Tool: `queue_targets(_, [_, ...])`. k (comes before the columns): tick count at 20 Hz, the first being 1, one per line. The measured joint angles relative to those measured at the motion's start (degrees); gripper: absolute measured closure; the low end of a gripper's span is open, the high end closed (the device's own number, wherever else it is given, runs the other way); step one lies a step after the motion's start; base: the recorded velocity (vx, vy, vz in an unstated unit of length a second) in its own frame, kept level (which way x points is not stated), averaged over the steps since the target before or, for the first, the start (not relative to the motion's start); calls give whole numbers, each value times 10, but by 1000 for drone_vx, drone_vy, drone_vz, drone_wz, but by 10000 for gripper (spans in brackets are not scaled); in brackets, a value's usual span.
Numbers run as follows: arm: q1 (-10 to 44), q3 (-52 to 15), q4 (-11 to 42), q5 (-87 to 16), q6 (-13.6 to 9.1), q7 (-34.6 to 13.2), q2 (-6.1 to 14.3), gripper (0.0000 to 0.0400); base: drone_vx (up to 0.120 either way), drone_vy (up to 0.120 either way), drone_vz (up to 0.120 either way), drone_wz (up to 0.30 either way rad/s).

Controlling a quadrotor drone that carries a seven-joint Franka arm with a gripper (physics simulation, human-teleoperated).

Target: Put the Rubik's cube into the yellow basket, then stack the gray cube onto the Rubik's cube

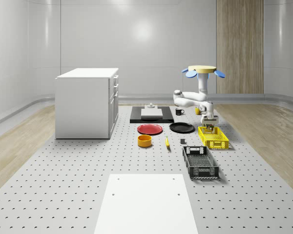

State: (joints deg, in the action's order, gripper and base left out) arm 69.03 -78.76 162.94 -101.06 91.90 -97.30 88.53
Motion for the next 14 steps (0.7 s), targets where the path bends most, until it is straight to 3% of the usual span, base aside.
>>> queue_targets(1, [0,0,0,0,0,0,0,75,120,0,-120,0])
queue_targets(7, [1,0,0,1,3,0,3,75,113,0,0,0])
queue_targets(14, [7,41,-9,-37,20,-1,6,75,0,0,0,0])
